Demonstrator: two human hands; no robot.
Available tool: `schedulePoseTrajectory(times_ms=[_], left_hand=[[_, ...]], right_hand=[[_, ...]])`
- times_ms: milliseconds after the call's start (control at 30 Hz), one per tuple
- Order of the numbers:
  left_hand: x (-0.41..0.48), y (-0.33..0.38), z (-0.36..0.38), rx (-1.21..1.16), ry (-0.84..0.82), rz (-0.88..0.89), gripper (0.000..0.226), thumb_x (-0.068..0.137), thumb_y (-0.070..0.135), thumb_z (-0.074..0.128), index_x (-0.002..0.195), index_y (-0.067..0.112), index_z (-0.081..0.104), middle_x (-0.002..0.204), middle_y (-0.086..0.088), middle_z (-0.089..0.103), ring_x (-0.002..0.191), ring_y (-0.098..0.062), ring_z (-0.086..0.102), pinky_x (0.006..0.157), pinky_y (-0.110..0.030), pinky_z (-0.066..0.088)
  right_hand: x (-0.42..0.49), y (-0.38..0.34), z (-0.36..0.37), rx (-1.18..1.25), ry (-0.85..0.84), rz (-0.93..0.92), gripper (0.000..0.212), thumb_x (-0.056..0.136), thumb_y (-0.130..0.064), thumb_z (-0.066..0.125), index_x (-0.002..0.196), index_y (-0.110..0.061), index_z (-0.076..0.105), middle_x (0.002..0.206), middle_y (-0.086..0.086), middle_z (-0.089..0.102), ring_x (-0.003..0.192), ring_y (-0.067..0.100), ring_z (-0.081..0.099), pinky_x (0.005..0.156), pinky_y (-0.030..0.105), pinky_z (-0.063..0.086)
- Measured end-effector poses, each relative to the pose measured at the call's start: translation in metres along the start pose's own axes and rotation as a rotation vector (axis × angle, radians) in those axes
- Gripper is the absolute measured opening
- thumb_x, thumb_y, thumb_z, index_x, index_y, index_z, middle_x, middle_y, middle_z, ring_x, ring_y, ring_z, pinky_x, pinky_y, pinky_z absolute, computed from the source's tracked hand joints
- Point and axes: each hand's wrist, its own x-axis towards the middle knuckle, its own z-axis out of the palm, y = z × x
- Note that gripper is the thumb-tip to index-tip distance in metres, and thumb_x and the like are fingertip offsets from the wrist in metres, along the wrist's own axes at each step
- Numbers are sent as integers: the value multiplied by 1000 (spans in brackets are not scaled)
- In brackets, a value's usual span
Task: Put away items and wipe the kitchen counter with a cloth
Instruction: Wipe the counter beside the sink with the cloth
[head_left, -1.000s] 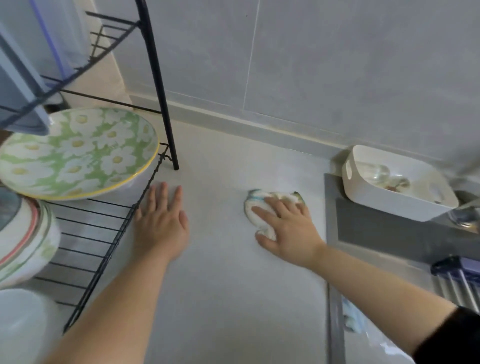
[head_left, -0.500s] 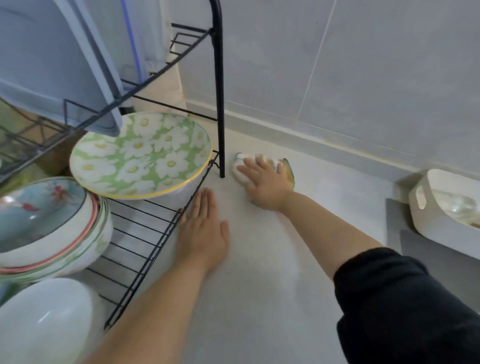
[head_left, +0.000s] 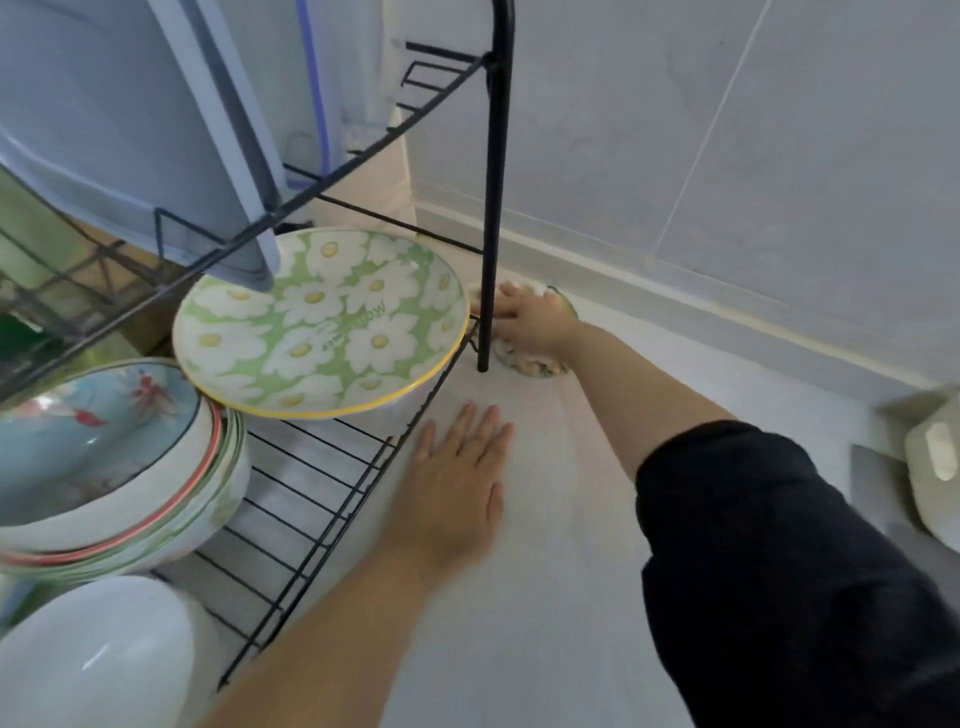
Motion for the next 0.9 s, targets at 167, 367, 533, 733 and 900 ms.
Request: schedulePoseTrajectory(times_ms=[167, 367, 533, 733, 900], left_hand=[[3, -4, -2, -31, 47, 245, 56, 80, 22, 36, 132, 15, 54, 143, 0, 48, 135, -21, 41, 103, -48, 33], [1, -5, 3, -148, 47, 192, 53, 85, 19, 33, 135, 17, 49, 146, 1, 44, 139, -18, 29, 114, -40, 24], [3, -3, -6, -220, 123, 141, 46, 84, 18, 37, 123, 4, 59, 131, -11, 57, 124, -20, 39, 106, -33, 27], [4, -4, -1, -194, 123, 127, 51, 88, 22, 32, 127, 1, 56, 135, -14, 53, 128, -25, 44, 110, -35, 29], [9, -3, -1, -162, 31, 81, 70, 86, 36, 7, 144, 10, 38, 154, -4, 31, 144, -18, 23, 116, -34, 12]], right_hand=[[49, -18, 2, 536, -154, 49, 61, 55, -43, 71, 107, -11, 67, 114, 6, 66, 107, 24, 61, 98, 38, 47], [31, 2, -4, 554, -175, 39, 30, 84, 6, 55, 89, -16, 74, 118, -7, 62, 103, 6, 57, 83, 9, 42], [-48, 34, 10, 471, -28, -58, 45, 82, 12, 48, 111, -14, 69, 143, 4, 47, 139, 9, 30, 113, 17, 14], [-154, 96, 21, -99, -9, -347, 54, 91, -40, 24, 142, -31, 41, 154, -12, 19, 146, 14, 10, 113, 48, 2], [-118, 94, 4, -150, 129, 270, 58, 96, -37, 30, 151, -27, 13, 160, -5, 9, 147, 23, 0, 116, 50, -1]])
